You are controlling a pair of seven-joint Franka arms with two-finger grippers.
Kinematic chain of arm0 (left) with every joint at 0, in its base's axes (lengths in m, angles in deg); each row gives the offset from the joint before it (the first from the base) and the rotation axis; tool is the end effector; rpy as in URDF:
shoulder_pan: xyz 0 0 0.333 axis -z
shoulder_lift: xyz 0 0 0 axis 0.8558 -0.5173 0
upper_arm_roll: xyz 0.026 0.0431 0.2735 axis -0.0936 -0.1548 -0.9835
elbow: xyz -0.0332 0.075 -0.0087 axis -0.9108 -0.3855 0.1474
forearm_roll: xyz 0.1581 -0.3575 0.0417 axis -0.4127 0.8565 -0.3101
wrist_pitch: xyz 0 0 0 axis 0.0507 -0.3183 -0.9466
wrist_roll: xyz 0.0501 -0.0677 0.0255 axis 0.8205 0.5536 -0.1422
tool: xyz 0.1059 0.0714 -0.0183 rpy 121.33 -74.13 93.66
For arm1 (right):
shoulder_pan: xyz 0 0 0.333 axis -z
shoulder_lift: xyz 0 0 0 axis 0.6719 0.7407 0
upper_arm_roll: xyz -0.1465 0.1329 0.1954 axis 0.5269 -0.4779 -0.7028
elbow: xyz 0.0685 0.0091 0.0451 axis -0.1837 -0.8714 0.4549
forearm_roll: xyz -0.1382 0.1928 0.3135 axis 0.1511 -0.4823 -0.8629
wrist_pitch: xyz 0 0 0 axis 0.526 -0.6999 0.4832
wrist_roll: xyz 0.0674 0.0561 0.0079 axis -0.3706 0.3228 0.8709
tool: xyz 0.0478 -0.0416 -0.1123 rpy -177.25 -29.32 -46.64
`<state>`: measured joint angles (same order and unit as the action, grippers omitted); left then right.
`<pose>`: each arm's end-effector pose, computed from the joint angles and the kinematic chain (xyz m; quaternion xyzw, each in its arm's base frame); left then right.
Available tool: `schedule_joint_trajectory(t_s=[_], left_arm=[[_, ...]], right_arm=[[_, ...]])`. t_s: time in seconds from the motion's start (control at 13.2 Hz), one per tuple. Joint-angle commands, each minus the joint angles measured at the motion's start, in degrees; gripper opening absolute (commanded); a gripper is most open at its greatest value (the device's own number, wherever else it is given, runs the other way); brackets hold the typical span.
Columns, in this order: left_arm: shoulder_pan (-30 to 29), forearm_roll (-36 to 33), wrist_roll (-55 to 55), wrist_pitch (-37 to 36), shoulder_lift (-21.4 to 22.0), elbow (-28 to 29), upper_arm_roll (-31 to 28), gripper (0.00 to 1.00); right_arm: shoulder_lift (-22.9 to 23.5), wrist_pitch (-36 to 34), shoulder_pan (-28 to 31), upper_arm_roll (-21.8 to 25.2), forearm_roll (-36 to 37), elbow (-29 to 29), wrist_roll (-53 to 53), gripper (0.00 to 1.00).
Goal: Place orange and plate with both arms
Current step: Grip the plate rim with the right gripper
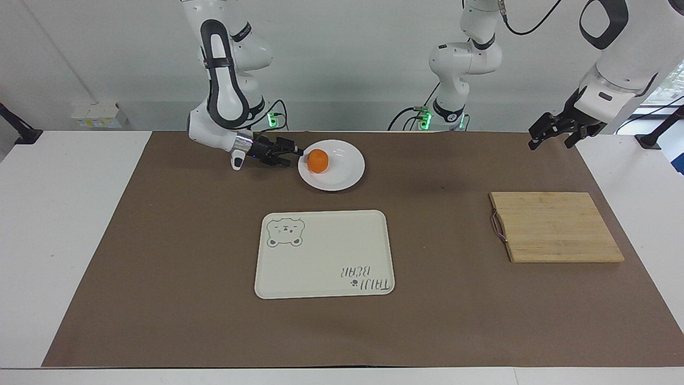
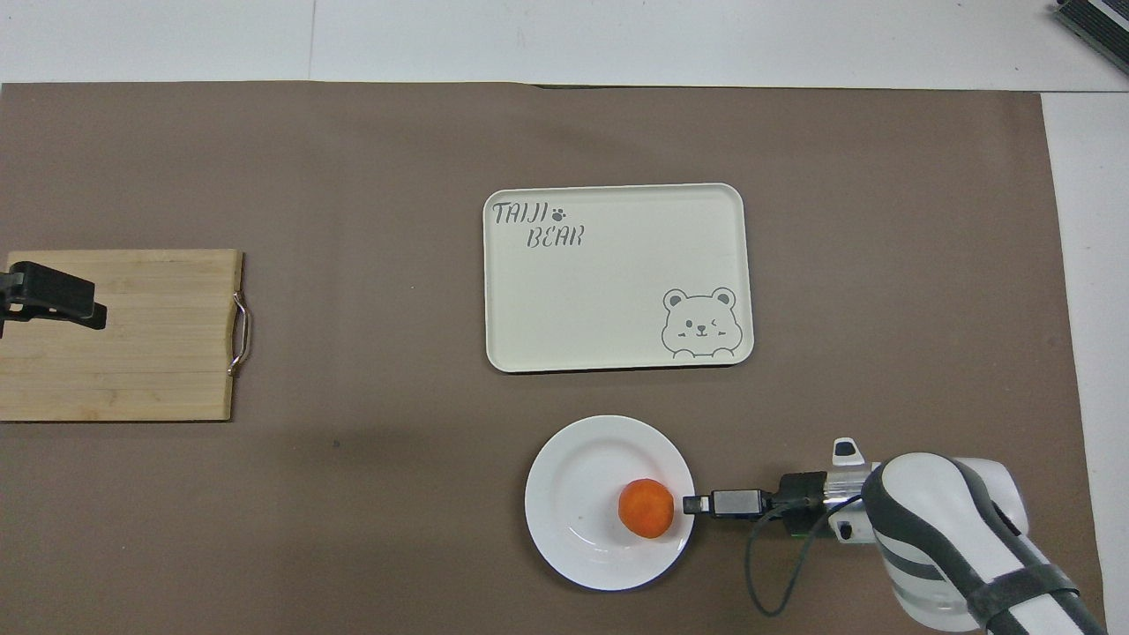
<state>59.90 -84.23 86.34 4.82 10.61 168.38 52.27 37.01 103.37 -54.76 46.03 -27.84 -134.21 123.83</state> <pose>0.5408 0.0065 0.5540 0.9984 0.0126 -0.0513 0.0192 0.3488 0.1075 0.1998 -0.8782 0.0653 0.0889 0.4655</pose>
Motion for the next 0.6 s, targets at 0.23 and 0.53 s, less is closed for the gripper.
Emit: schedule_joint_trajectory(t_s=[0.23, 0.53], left_arm=[[1.5, -0.8, -0.6, -1.2, 0.3, -0.4, -0.4, 1.0], [0.7, -0.8, -0.6, -1.4, 0.4, -0.4, -0.4, 1.0]], right_arm=[[1.9, 1.3, -1.2, 0.0, -4.4, -0.8, 2.2, 0.63], [2.0, 2.0, -1.8, 0.0, -4.9, -0.8, 1.8, 0.59]])
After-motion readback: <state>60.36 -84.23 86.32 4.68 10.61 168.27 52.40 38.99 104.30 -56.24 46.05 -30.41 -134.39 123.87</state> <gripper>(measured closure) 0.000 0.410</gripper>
